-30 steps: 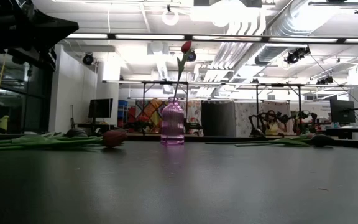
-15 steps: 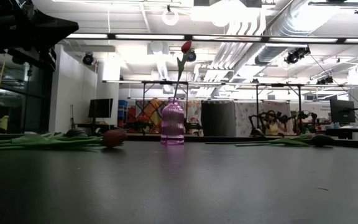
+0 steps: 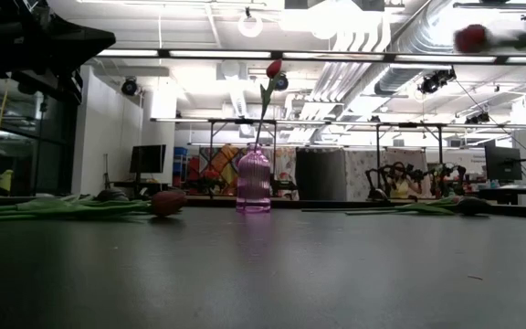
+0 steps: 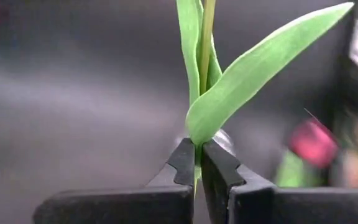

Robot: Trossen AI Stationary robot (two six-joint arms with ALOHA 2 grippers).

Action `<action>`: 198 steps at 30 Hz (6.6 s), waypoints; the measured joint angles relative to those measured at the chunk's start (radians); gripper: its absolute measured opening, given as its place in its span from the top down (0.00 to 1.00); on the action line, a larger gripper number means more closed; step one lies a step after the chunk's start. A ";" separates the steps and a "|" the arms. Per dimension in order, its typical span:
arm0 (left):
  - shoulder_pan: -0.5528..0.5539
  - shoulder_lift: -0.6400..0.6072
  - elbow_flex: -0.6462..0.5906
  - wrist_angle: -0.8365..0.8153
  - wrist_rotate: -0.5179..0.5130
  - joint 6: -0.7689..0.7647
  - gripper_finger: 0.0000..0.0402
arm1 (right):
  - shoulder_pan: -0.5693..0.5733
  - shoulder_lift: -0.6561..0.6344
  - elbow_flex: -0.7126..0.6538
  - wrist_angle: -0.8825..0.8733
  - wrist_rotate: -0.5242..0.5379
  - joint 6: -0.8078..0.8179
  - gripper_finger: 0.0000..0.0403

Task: Sort flowers into vase by color
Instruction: Put the right pink tulip into the violet vase, then put the pink tulip into the violet vase

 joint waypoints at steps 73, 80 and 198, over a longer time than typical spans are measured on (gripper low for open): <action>0.000 0.000 0.000 0.000 0.000 0.000 1.00 | -1.098 0.139 -0.371 2.315 -0.411 -2.084 1.00; 0.000 0.000 0.000 0.000 0.000 0.000 1.00 | -1.098 0.141 -0.266 2.081 -0.396 -2.202 1.00; 0.069 0.832 0.635 -1.197 0.149 -0.798 0.55 | -0.915 -0.074 -0.552 1.472 -0.737 -1.397 0.20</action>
